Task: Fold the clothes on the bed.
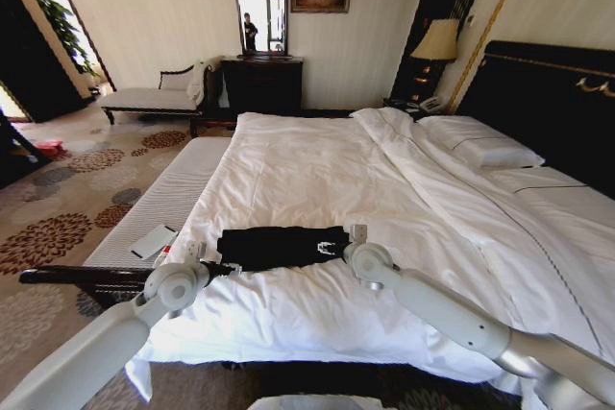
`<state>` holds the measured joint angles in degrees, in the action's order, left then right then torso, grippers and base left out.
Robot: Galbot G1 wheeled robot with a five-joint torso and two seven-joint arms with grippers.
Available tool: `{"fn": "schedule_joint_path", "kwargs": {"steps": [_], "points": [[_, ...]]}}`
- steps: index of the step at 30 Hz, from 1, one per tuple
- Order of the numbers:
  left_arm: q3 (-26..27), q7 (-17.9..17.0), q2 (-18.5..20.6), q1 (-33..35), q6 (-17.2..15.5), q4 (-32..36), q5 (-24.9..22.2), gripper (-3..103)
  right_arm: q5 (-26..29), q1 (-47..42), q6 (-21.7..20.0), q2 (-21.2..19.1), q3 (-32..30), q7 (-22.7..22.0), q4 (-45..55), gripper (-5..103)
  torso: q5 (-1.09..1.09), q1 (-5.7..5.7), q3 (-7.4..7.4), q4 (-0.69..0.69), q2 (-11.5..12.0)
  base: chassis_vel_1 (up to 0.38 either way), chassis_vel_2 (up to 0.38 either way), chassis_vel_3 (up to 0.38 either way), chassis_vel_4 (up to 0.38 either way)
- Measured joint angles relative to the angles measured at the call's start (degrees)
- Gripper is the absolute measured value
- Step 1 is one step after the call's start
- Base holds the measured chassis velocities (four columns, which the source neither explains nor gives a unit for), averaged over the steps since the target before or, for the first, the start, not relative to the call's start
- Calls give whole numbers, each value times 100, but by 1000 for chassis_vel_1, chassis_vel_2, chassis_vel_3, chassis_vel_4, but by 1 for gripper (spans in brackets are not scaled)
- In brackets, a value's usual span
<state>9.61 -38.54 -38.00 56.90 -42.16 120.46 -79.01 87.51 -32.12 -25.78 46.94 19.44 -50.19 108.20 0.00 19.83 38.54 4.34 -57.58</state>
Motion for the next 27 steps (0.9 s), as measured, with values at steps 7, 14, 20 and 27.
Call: {"fn": "schedule_joint_path", "kwargs": {"steps": [7, 14, 20, 27], "points": [[-293, 40, -842, -1335, 2, -1025, -89, 100, 145, 873, 22, 646, 46, 163, -995, 100, -1, 6, 3, -3, 1, 0, 0, 0, 0], [-602, 300, -1514, -1886, 2, -2375, 147, 100, -239, 1150, 81, 1271, 343, 526, -2281, 100, -1, 5, 3, -1, 1, 0, 0, 0, 0], [-868, 395, -1325, -1663, 2, -2401, 233, 100, -387, 954, 14, 1307, 556, 616, -2621, 100, -1, 5, 3, -4, 2, 0, 0, 0, 0], [-852, 260, -824, -1195, 3, -1758, 229, 100, -387, 531, -31, 929, 663, 301, -1923, 100, 0, 1, 0, -1, 1, 0, 0, 0, 0]]}}
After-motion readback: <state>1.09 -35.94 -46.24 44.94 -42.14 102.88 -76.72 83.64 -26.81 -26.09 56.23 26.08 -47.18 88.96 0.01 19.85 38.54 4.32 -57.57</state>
